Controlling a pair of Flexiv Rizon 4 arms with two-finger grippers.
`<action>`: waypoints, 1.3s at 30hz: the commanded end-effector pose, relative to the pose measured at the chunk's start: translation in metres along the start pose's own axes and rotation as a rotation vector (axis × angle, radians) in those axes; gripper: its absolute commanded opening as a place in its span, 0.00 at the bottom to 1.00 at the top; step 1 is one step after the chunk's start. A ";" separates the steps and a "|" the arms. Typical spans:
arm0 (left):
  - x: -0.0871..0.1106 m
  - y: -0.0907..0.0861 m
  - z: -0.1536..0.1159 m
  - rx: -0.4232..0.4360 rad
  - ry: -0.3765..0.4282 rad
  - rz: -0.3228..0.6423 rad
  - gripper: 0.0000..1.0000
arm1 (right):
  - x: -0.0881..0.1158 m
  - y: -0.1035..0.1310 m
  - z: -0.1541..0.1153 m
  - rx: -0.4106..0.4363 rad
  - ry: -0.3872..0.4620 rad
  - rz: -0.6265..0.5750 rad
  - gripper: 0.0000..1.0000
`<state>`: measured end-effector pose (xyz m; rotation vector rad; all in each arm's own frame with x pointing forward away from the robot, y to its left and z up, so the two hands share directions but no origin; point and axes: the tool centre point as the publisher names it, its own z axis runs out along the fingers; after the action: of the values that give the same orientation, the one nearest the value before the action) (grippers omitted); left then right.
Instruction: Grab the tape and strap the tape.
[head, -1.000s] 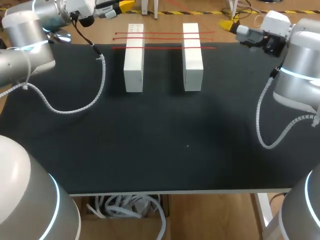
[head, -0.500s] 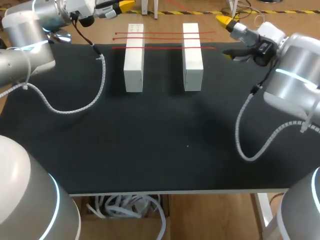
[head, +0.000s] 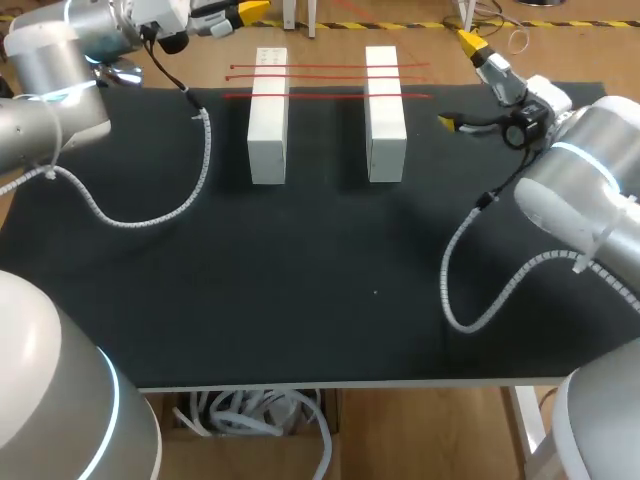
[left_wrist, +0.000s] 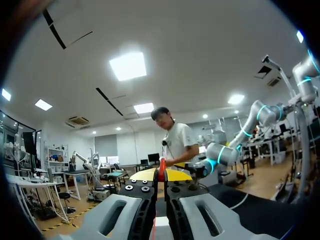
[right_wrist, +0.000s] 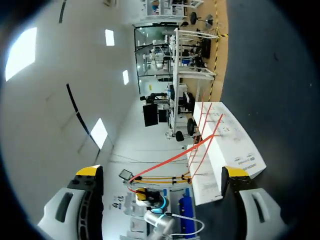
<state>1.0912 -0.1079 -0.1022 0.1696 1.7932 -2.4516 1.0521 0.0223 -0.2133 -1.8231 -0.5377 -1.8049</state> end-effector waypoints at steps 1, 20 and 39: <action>0.002 -0.001 0.000 -0.004 -0.004 0.000 0.00 | 0.002 -0.004 0.022 -0.862 0.324 0.555 1.00; 0.002 -0.001 0.000 -0.004 -0.004 0.000 0.00 | 0.012 0.022 0.009 -1.012 0.264 0.410 1.00; 0.002 -0.001 0.000 -0.004 -0.004 0.000 0.00 | 0.028 0.028 0.013 -1.053 0.253 0.390 1.00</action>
<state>1.0912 -0.1079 -0.1021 0.1695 1.7933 -2.4514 1.0785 0.0059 -0.1944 -1.5318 0.0328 -2.0505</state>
